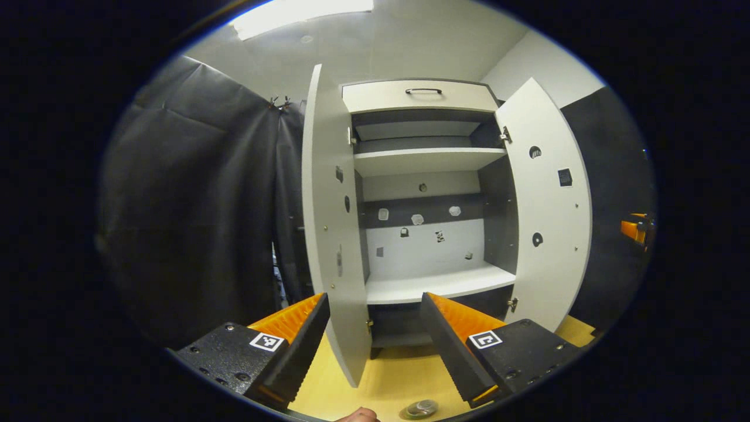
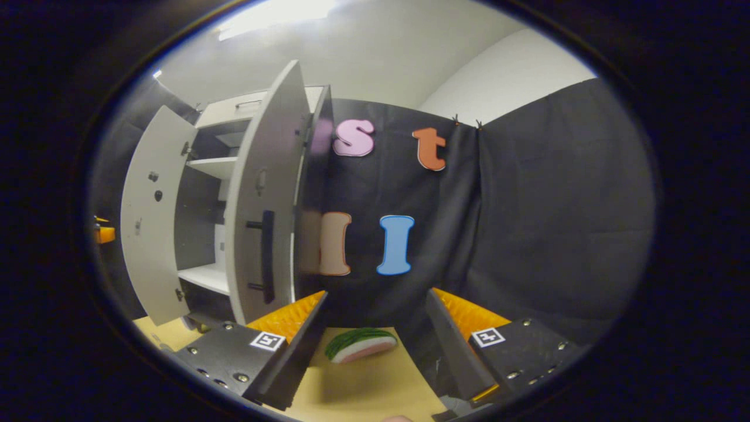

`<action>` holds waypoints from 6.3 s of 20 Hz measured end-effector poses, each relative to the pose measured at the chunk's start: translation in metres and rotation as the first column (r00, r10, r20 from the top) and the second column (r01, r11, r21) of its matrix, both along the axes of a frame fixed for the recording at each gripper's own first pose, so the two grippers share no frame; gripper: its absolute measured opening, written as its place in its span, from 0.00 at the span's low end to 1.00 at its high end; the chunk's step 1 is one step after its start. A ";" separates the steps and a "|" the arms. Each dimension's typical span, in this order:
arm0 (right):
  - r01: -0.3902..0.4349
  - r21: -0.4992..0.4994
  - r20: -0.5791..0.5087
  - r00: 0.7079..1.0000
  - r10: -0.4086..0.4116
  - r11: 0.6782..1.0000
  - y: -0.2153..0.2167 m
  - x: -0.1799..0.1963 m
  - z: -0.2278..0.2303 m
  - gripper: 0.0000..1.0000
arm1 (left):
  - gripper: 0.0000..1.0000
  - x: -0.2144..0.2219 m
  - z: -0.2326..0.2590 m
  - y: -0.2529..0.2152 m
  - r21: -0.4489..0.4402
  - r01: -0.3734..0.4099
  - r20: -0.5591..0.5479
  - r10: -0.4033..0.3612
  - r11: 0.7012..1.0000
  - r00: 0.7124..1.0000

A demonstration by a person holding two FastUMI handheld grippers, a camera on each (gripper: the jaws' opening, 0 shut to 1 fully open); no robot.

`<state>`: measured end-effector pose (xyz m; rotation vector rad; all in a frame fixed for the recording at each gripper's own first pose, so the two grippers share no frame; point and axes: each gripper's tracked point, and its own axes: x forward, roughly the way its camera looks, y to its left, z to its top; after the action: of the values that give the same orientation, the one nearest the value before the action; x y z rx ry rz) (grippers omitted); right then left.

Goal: Grasp the bottle in the cabinet with the left hand and place it on the coaster, then close the right door with the right hand and the left door with the left hand.

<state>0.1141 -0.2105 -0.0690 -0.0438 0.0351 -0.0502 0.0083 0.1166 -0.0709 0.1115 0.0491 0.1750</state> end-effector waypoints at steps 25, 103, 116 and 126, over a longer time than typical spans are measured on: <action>-0.234 0.064 -0.140 0.960 0.241 0.970 0.173 0.094 -0.013 0.66 | 0.98 -0.143 0.028 0.111 -0.096 -0.173 0.004 0.174 0.980 0.985; -0.243 -0.011 -0.064 0.968 0.242 0.970 0.216 -0.103 0.003 0.99 | 0.91 0.109 0.002 0.054 -0.151 0.067 -0.060 -0.077 0.986 0.995; -0.276 -0.018 -0.071 0.959 0.275 0.961 0.263 -0.087 0.019 0.99 | 0.96 0.108 0.027 0.026 -0.084 0.083 0.006 -0.082 0.993 0.997; -0.307 -0.020 -0.046 0.951 0.306 0.951 0.296 -0.077 0.038 0.97 | 0.95 0.051 0.043 0.024 -0.045 0.020 0.026 -0.019 0.999 0.999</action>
<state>0.0369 0.0853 -0.0313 -0.0771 0.0698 0.2620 0.0588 0.1410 -0.0276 0.0650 0.0266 0.1558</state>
